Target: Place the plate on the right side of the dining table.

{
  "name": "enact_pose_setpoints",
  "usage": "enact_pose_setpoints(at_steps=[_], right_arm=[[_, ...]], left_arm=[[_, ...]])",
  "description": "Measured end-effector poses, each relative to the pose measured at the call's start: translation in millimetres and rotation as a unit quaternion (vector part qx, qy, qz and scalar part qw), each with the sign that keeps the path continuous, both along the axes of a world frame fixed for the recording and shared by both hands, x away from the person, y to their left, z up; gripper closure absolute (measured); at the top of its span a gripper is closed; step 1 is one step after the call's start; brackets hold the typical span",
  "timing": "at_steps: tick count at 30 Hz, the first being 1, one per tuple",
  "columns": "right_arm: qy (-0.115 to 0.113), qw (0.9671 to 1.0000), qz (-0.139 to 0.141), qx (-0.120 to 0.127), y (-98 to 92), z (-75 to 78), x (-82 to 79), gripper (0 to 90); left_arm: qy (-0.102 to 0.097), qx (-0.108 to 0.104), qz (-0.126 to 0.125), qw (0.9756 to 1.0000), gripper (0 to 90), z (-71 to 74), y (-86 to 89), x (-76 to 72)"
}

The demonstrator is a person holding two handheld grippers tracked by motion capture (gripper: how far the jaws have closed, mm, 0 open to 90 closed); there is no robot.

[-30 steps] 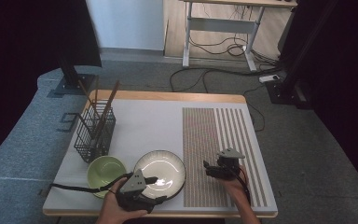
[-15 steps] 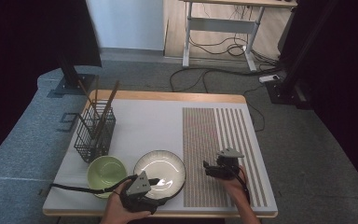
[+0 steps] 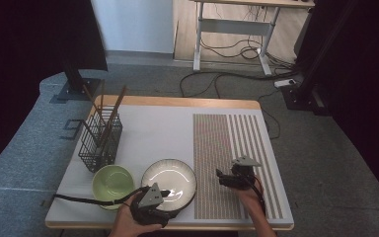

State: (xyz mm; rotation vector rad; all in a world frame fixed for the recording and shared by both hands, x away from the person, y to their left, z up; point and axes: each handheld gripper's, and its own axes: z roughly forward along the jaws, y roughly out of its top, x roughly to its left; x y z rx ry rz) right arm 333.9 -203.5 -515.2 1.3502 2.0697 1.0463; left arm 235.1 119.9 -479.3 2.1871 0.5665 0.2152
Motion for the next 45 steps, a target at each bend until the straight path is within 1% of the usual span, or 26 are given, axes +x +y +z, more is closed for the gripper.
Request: enact_pose_setpoints(at_steps=[5, 8, 10, 13, 17, 21, 32, 34, 37, 42, 45], right_arm=[[0.000, 1.0000, 0.000, 0.001, -0.3, 0.2, -0.7, 16.4], [0.000, 1.0000, 0.001, 0.000, 0.1, 0.1, -0.4, 16.4], [0.000, 1.0000, 0.001, 0.001, 0.0, 0.1, -0.3, 16.4], [0.002, 1.0000, 0.000, 0.001, 0.0, -0.5, 0.2, 16.4], [0.002, 1.0000, 0.001, 0.002, 0.5, -0.6, 0.2, 16.4], [0.002, 1.0000, 0.001, 0.003, 0.1, -0.3, 0.0, 16.4], [0.001, 1.0000, 0.002, 0.003, 0.2, 0.1, -0.3, 16.5], [0.001, 1.0000, 0.003, 0.007, 0.5, 0.9, -0.8, 16.4], [-0.001, 0.9999, 0.006, 0.010, 2.6, 2.2, -2.1, 16.4], [-0.001, 0.9999, 0.012, 0.006, 5.1, 1.9, -2.9, 16.5], [0.000, 0.9999, 0.011, 0.006, 4.4, 2.0, -2.7, 16.5]], left_arm=[[0.001, 0.003, 0.002, 1.0000, 30.7, -3.4, -1.5, 0.9], [-0.002, 0.006, 0.005, 1.0000, 30.8, -4.5, -1.8, 1.5], [-0.007, 0.012, 0.010, 0.9999, 31.0, -5.4, -2.0, 1.9], [-0.008, 0.019, 0.014, 0.9997, 31.2, -7.4, -2.7, 2.5], [-0.009, 0.022, 0.017, 0.9996, 31.6, -8.8, -3.2, 3.1], [-0.014, 0.024, 0.022, 0.9994, 32.3, -9.2, -3.2, 3.6], [-0.013, 0.021, 0.025, 0.9994, 32.1, -12.3, -5.0, 4.2], [-0.014, 0.019, 0.025, 0.9994, 31.7, -12.0, -4.9, 4.7], [-0.012, 0.016, 0.026, 0.9994, 32.0, -12.4, -5.4, 4.9], [-0.008, 0.015, 0.027, 0.9995, 32.7, -13.9, -6.3, 5.4], [-0.006, 0.012, 0.029, 0.9995, 32.6, -14.5, -6.8, 5.9]])
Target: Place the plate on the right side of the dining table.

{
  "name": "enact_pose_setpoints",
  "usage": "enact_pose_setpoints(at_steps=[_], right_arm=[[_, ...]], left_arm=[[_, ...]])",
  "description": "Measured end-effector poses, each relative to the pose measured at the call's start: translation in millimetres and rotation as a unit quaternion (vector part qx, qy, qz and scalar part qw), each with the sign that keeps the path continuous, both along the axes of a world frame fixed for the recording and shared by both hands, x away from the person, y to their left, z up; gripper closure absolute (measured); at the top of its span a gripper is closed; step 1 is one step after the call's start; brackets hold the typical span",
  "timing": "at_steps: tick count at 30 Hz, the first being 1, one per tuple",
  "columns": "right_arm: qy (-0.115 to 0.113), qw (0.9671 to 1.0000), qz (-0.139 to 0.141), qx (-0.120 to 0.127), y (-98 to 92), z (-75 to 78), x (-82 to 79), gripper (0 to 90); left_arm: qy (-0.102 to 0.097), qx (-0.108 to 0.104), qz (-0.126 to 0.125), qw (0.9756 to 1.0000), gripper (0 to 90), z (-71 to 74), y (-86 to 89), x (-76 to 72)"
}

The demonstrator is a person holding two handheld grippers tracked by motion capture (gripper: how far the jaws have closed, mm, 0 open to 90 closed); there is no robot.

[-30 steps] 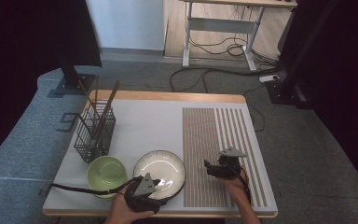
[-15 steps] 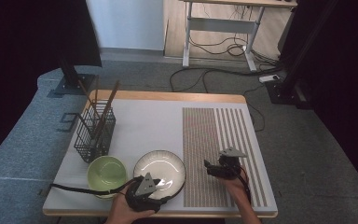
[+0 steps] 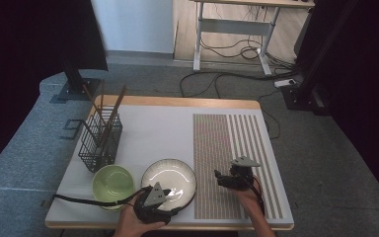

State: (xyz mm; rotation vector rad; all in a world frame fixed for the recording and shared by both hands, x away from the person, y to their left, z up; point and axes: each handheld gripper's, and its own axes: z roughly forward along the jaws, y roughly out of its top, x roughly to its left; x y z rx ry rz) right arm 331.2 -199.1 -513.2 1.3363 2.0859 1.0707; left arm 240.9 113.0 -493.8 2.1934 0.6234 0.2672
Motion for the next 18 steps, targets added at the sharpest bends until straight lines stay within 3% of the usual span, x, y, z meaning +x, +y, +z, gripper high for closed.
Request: enact_pose_setpoints(at_steps=[11, 18], right_arm=[[-0.001, 1.0000, 0.006, 0.003, 3.5, 1.0, -1.3, 16.6], [-0.002, 1.0000, 0.003, 0.004, 1.6, 1.0, -1.0, 16.7]], left_arm=[[0.003, -0.002, 0.005, 1.0000, 33.6, -0.4, -0.8, 0.5], [-0.005, 0.003, 0.016, 0.9999, 39.1, -0.9, -0.8, 1.0]])
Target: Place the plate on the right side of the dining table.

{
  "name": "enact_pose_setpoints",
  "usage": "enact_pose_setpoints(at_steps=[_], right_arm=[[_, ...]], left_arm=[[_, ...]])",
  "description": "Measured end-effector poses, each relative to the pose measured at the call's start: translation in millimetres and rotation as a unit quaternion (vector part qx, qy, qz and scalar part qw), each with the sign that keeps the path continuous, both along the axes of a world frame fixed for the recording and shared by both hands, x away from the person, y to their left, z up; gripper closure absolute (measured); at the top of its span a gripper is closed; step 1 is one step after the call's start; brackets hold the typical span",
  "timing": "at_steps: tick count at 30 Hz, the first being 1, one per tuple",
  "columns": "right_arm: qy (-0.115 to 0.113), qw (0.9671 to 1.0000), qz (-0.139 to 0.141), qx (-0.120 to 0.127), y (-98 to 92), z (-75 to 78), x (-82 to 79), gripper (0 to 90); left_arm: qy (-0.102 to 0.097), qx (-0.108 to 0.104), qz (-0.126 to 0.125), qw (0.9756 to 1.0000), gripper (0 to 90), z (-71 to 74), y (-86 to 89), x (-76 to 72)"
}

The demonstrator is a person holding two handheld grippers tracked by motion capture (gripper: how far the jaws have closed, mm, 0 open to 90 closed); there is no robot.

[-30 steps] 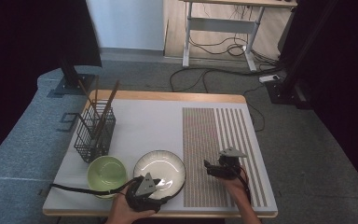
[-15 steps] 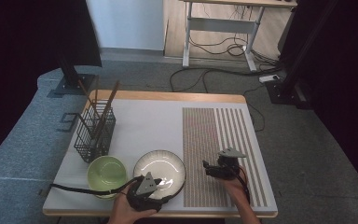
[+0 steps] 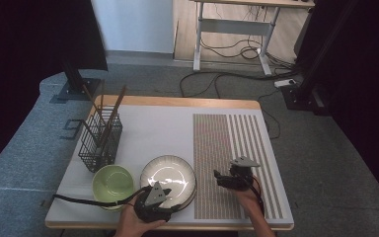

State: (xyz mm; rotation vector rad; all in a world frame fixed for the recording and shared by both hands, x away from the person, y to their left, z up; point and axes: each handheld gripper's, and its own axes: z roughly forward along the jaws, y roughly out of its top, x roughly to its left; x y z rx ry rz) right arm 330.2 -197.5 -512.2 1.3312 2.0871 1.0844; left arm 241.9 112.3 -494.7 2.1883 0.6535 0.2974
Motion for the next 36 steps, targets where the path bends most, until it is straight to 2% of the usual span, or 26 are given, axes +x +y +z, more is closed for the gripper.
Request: enact_pose_setpoints(at_steps=[11, 14, 23, 30, 36], right_arm=[[-0.008, 0.9999, 0.008, 0.004, 8.0, 3.7, 0.2, 17.7], [-0.013, 0.9995, 0.022, 0.018, 16.3, 8.9, 0.0, 19.0], [-0.020, 0.9975, 0.063, 0.026, 43.3, 13.6, -1.0, 24.8], [-0.026, 0.9946, 0.082, 0.059, 63.4, 23.2, 5.1, 27.7], [-0.032, 0.9918, 0.099, 0.075, 81.5, 30.0, 13.2, 30.6]], left_arm=[[0.001, 0.006, 0.011, 0.9999, 40.2, -2.1, -1.0, 2.1], [0.002, 0.006, 0.010, 0.9999, 40.2, -2.5, -0.9, 2.5], [0.008, 0.004, 0.011, 0.9999, 40.4, -3.4, -1.1, 3.1], [0.008, 0.004, 0.011, 0.9999, 40.5, -2.8, -0.7, 2.9], [0.010, 0.004, 0.011, 0.9999, 40.7, -2.9, -0.7, 2.9]])
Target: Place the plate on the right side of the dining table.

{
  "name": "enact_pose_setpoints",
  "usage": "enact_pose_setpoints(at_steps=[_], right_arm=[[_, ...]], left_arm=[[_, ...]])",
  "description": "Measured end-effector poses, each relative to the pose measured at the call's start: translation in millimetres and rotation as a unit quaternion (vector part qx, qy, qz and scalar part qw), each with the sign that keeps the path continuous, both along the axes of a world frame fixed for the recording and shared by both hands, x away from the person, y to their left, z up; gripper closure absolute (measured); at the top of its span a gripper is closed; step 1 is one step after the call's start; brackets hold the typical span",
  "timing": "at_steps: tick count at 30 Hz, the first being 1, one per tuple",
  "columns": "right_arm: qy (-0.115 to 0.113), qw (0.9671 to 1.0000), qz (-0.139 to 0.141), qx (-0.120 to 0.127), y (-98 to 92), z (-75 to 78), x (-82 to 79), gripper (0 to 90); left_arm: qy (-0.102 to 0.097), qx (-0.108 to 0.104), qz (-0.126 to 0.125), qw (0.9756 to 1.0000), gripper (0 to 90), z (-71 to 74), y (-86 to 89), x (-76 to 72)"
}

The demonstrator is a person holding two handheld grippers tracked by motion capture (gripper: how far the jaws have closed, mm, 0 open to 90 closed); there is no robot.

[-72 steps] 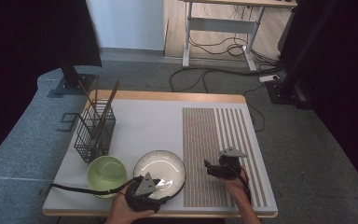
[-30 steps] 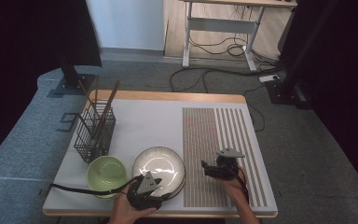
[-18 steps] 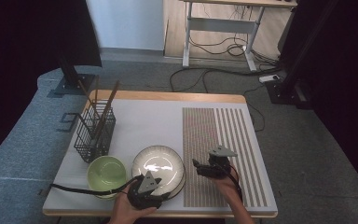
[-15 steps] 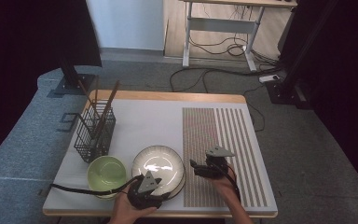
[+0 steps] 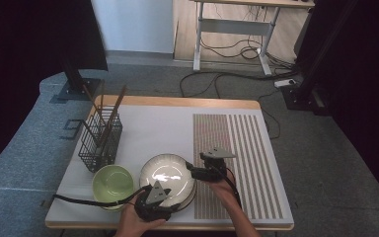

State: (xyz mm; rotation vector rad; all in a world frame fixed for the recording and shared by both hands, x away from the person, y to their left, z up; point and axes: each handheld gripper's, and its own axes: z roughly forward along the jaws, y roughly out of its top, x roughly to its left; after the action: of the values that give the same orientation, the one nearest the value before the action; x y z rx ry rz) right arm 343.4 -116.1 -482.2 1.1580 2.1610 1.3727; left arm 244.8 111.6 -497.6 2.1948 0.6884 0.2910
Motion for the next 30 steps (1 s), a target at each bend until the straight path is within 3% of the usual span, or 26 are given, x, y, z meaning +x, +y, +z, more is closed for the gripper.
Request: enact_pose_setpoints(at_steps=[15, 30], right_arm=[[0.027, 0.9988, 0.035, 0.019, 23.5, -5.7, 17.3, 42.4], [0.050, 0.9969, 0.061, 0.007, 31.2, -16.3, 26.7, 53.6]], left_arm=[[0.000, 0.001, -0.002, 1.0000, 41.0, -0.4, 0.0, 0.1], [0.000, 0.001, -0.003, 1.0000, 41.5, -0.5, 0.1, 0.0]])
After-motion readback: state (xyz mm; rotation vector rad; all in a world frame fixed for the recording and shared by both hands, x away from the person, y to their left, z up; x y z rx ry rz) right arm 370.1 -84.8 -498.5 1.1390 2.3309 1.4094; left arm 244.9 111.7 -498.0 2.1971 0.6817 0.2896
